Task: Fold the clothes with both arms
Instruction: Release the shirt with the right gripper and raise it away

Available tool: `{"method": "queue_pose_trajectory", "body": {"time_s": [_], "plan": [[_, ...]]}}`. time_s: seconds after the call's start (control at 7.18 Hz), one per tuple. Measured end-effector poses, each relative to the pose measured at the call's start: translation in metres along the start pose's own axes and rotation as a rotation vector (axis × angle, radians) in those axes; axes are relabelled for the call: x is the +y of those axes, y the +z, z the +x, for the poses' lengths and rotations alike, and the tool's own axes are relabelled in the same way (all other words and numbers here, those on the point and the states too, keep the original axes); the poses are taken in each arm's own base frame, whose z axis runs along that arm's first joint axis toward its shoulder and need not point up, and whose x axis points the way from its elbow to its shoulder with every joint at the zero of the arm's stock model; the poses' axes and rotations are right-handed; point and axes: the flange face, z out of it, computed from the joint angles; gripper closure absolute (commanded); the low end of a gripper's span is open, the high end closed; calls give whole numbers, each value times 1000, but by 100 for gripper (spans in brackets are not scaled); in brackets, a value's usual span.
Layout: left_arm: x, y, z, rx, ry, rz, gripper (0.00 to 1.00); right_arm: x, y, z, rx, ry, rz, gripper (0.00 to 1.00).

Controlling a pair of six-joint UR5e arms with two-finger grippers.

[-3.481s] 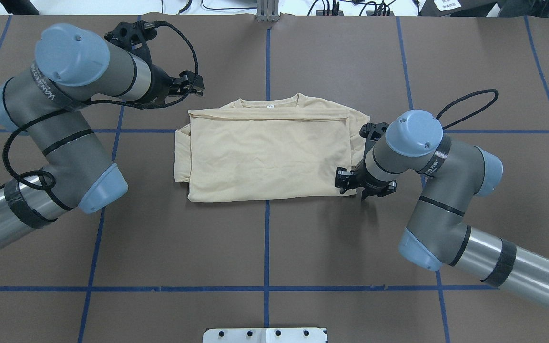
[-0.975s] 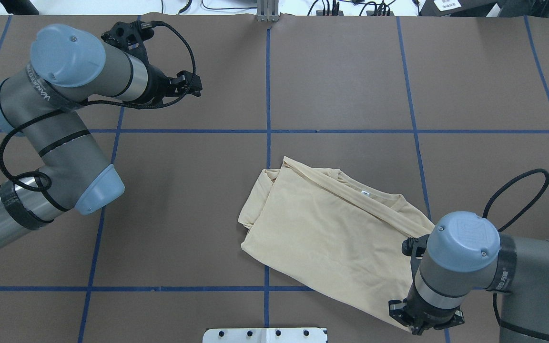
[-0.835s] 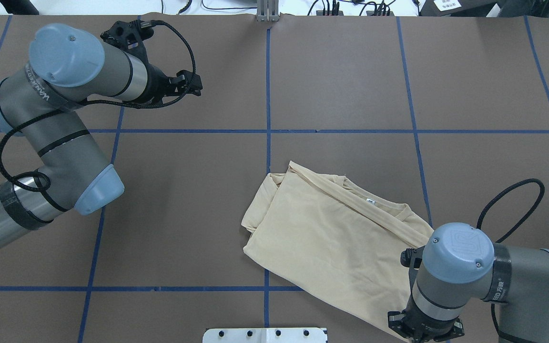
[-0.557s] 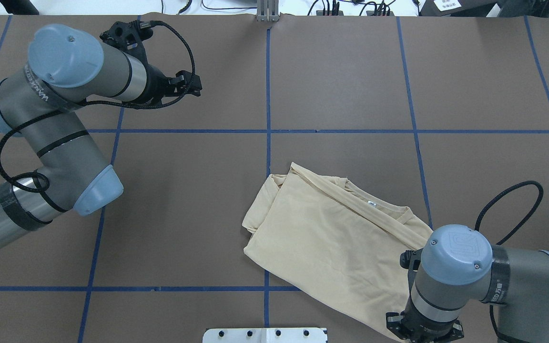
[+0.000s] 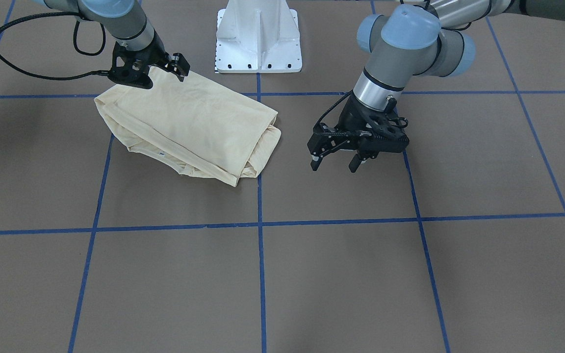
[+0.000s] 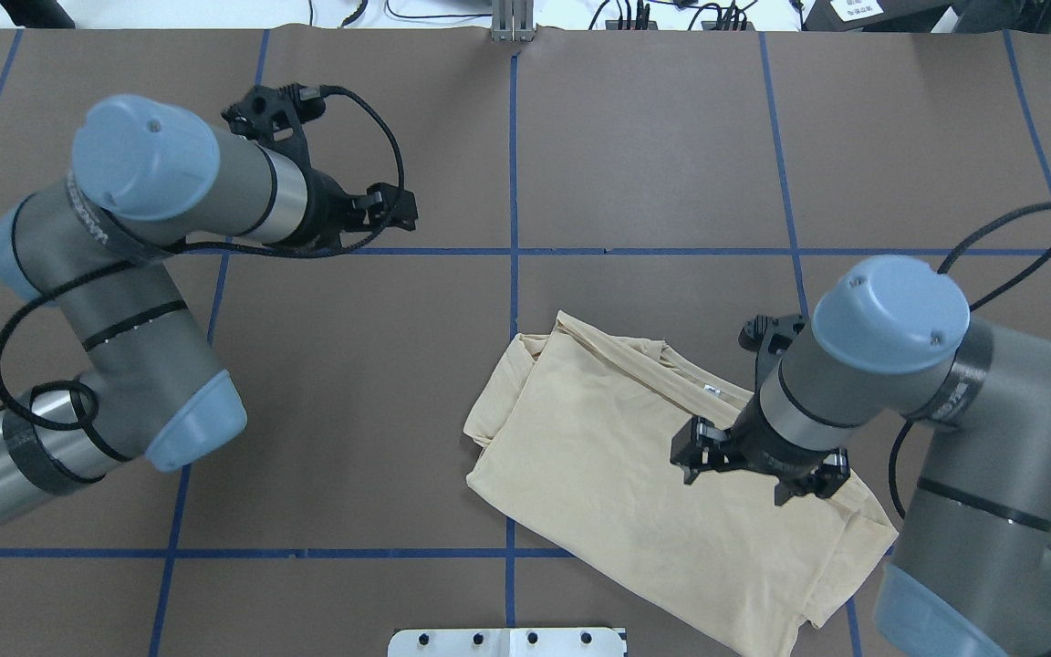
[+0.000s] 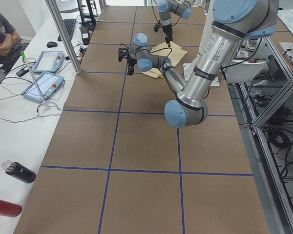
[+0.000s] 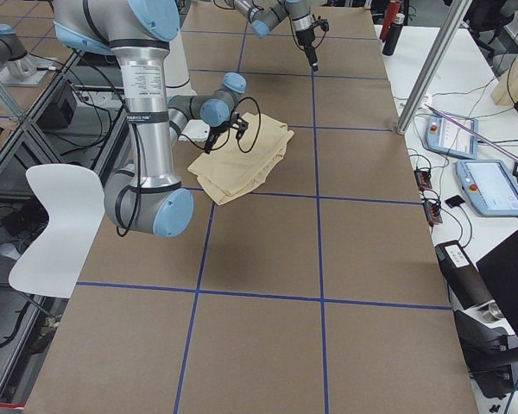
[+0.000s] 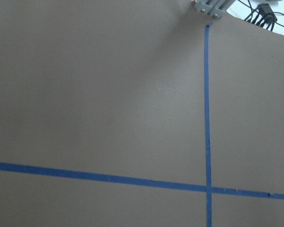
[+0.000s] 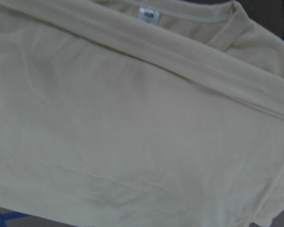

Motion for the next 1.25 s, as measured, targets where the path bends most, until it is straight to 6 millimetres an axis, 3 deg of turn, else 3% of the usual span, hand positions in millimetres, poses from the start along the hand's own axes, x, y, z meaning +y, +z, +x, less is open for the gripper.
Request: {"method": "queue_pose_trajectory", "body": {"time_s": [0.56, 0.7, 0.97, 1.25], "plan": [[168, 34, 44, 22, -220, -149, 2, -75, -78, -27, -99, 5, 224, 0], [196, 42, 45, 12, -230, -169, 3, -84, -89, -27, -122, -23, 251, 0], [221, 59, 38, -19, -219, -191, 11, -91, -94, -29, -141, -47, 270, 0], [226, 67, 37, -23, -216, -197, 18, -92, -94, -29, -143, -49, 272, 0]]}}
